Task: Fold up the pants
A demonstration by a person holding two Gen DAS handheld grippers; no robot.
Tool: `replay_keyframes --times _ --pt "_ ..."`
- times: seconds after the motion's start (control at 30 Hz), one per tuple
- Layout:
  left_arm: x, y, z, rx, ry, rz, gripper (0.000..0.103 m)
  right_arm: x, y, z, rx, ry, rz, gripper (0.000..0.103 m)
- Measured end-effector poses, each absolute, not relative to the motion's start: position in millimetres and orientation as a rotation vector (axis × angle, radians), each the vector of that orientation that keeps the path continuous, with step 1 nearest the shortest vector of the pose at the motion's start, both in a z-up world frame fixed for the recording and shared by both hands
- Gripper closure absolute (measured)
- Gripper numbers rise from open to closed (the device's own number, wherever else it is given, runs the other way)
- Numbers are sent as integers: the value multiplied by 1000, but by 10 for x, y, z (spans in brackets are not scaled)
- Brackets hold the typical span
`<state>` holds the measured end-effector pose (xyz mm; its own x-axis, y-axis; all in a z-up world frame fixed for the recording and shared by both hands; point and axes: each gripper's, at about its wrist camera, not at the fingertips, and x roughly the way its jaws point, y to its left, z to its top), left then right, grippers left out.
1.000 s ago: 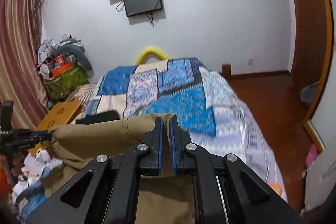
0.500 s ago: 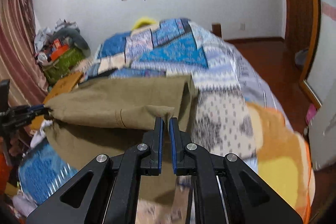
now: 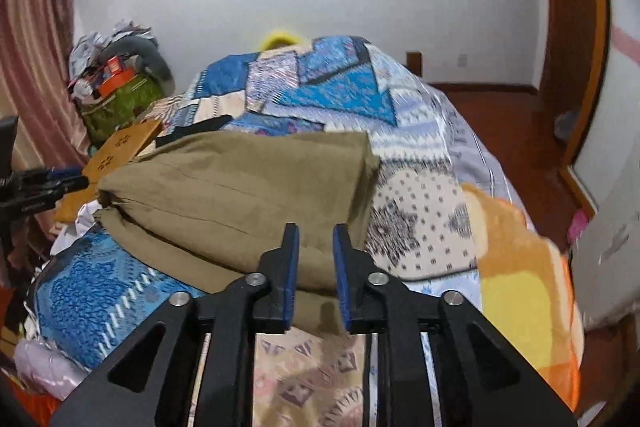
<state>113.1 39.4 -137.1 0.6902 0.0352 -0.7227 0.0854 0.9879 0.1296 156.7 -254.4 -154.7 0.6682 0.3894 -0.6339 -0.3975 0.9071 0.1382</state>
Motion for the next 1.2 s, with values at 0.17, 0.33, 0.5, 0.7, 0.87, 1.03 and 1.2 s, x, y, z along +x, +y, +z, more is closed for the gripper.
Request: replay_keyframes --times 0.17,0.33,0.5,0.7,0.87,1.03,1.2 --pt "1252 110 -1418 245 823 -97 12 1609 -2246 -1482 -52 687 514 33" --pt "1385 -183 -1734 364 907 -161 10 1665 -1907 -1591 -123 709 581 25" --pt "1513 -274 -1831 398 893 -138 10 1708 -1633 -1801 -183 773 652 25" --pt "1669 -153 -1635 322 868 -144 11 1780 -1351 -1973 -285 818 711 26" --pt "1660 -165 -1554 316 857 -164 24 1856 -1239 -1957 -317 775 719 42" --pt "1572 -197 -1596 323 853 -212 49 1886 -1256 -1811 -264 748 734 77" --pt "1454 -274 -1555 371 794 -160 84 1777 -1238 -1642 -274 696 765 92"
